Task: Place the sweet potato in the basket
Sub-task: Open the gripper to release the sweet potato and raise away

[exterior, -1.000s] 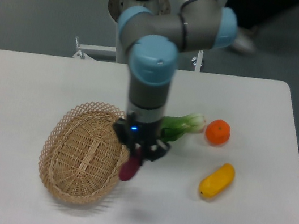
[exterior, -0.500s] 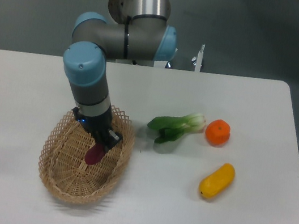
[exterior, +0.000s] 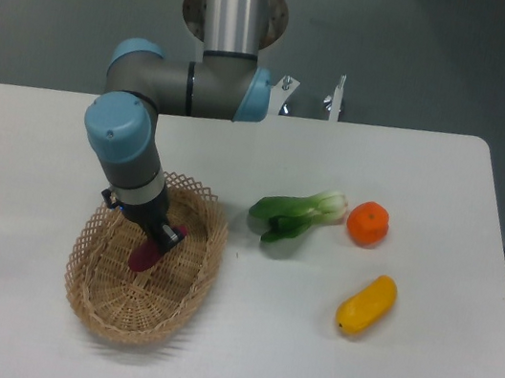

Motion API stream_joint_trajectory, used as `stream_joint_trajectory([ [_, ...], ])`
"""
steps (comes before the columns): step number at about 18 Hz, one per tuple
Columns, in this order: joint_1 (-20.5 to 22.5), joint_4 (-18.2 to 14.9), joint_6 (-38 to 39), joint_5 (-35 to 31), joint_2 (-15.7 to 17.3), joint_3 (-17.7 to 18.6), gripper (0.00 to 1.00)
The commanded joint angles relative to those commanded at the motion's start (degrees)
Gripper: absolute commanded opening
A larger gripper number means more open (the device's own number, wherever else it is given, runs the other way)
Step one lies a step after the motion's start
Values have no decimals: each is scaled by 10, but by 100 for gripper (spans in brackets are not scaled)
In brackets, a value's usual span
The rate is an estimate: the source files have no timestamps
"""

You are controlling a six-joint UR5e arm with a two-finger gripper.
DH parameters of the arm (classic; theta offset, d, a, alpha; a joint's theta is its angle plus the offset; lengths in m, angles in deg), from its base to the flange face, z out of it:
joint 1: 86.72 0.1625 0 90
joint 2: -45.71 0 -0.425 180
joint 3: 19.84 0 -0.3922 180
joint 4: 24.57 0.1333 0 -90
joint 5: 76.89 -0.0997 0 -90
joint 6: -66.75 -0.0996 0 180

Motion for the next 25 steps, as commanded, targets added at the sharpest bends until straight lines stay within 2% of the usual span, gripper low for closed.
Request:
stream_joint_trajectory([
  [1, 0, 0, 0, 0, 1, -1, 26],
  [2, 0, 0, 0, 0, 2, -2, 35],
  [3, 0, 0, 0, -1, 3, -4, 57],
  [4, 0, 0, 0, -2, 4, -5, 87],
  [5, 0, 1, 0, -4, 7, -9, 100],
  [10, 3, 0, 8, -6, 26, -55, 100],
  [13, 23, -2, 31, -3, 29, -93, 100],
  [15, 44, -2, 43, 0, 41, -115, 100],
  [22, 119, -9, 32, 0, 50, -181, 100],
  [24, 155, -19, -2, 4, 53, -191, 100],
  [25, 169, -35, -37, 7, 54, -193, 100],
])
